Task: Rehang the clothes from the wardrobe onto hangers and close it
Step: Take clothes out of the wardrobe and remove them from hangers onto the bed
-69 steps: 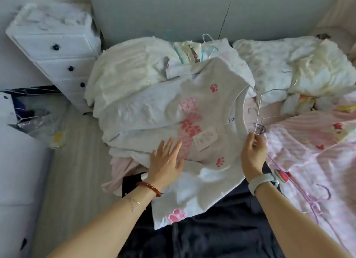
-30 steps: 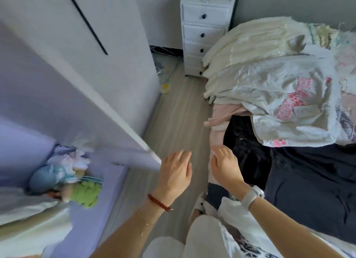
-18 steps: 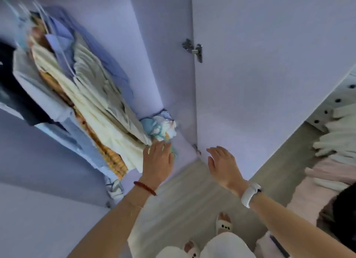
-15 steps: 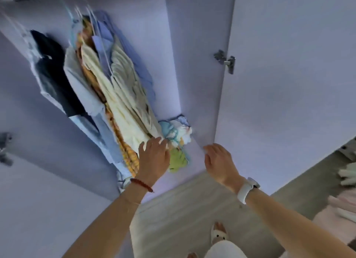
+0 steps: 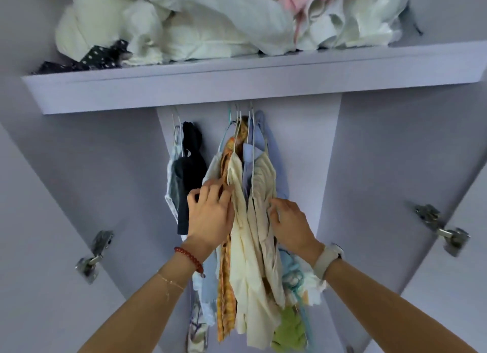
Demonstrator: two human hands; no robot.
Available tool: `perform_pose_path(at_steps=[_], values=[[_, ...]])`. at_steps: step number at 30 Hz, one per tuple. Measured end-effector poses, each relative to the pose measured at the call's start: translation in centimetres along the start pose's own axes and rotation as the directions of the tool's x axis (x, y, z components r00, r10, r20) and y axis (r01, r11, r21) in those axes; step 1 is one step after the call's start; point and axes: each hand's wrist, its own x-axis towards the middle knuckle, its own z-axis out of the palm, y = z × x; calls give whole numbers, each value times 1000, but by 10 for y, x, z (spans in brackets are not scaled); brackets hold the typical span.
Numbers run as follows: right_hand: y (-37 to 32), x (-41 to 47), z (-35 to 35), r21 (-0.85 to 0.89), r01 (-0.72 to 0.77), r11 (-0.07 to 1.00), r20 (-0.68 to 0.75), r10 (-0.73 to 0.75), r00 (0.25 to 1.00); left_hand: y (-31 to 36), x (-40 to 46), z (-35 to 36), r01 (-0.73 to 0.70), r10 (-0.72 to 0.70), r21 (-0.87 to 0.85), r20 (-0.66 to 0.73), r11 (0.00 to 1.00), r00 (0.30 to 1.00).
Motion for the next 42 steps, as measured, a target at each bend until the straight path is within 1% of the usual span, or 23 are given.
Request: perform_pose_path(at_steps=[2,5,6,8,9,10,11,12,14,16,19,20,22,24,26,29,31,33,34,35,37,39,42], values=[[-11,34,1,151,-12,988,13,10,1000,-4,24,6,14,-14,5,12,1000,1000],[-21,76,7,338,-119,933,105,88,991,-8,51,12,49,-47,-36,64,998,997],[-22,86,11,414,-177,893,154,123,980,-9,56,14,42,-38,-46,78,998,996],[-25,97,20,595,-349,724,259,238,936,-10,61,19,17,-12,-64,81,998,997],[-23,101,23,626,-399,670,262,301,917,-11,62,22,10,-5,-64,75,998,997],[-19,105,25,625,-415,661,233,349,908,-12,62,24,8,-4,-55,67,998,998],[-15,108,25,597,-414,687,189,381,905,-14,61,25,7,-4,-48,57,999,998],[-9,112,24,566,-407,717,143,401,905,-15,60,27,3,-1,-48,47,999,999],[0,117,16,564,-391,728,77,425,902,-15,59,30,-7,9,-59,38,998,999],[7,119,7,582,-335,741,-42,440,897,-15,58,33,-10,11,-77,17,997,1000],[9,119,-6,549,-242,800,-291,455,842,-14,57,35,10,-10,-101,6,995,1000],[8,120,-11,545,-211,811,-350,449,822,-14,57,36,16,-16,-102,8,995,1000],[3,123,-23,557,-150,817,-414,430,803,-15,57,37,25,-22,-84,28,996,999],[2,118,-33,559,-113,821,-440,410,799,-13,57,38,40,-37,-60,41,997,998],[8,100,-35,551,-109,827,-441,400,803,-7,55,36,46,-44,-56,27,997,999],[28,62,-29,567,-162,808,-418,451,789,9,51,30,-21,17,-95,-38,995,999],[43,36,-28,571,-207,795,-409,494,768,23,50,26,-124,107,-203,-95,971,990],[55,10,-34,542,-251,802,-405,510,759,39,50,28,-218,178,-395,-135,892,975],[60,-4,-38,528,-270,805,-397,515,759,47,49,31,-228,194,-490,-120,841,974],[64,-18,-43,517,-284,807,-394,520,758,56,48,35,-206,199,-573,-77,793,977],[71,-49,-55,502,-310,807,-405,537,740,73,47,48,-124,201,-687,33,716,979],[74,-81,-70,496,-344,797,-414,565,714,90,46,63,-48,216,-732,136,680,967],[71,-133,-93,492,-406,771,-403,614,678,121,42,82,-22,261,-737,211,676,942]])
